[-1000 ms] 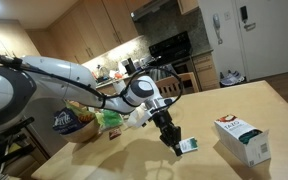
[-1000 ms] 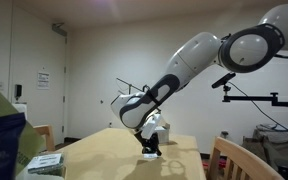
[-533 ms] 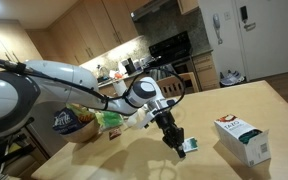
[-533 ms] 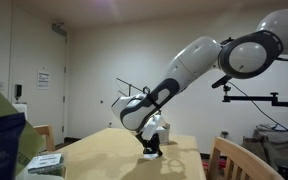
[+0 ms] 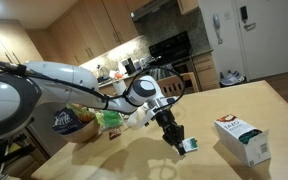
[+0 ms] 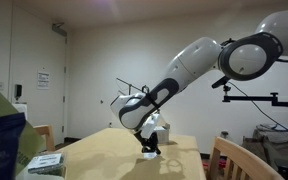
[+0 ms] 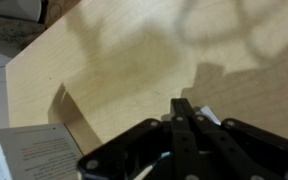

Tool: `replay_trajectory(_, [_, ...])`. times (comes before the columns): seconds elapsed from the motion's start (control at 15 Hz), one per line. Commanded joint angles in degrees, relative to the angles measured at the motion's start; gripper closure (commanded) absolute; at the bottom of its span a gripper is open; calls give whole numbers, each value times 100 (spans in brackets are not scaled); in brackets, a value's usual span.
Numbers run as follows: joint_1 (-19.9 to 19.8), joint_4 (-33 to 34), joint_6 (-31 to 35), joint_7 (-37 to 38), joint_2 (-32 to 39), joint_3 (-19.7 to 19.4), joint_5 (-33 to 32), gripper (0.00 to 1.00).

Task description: Move the leaflet to the left

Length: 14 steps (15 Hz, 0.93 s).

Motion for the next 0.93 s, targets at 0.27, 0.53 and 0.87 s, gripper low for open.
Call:
replay_trajectory(0.27, [-60, 338, -292, -344, 113, 38, 46, 100])
replay_trajectory(0.53, [-90, 371, -434, -365, 133, 39, 71, 100])
replay_trajectory(0.87, [-125, 709, -707, -417, 316, 103, 6, 100])
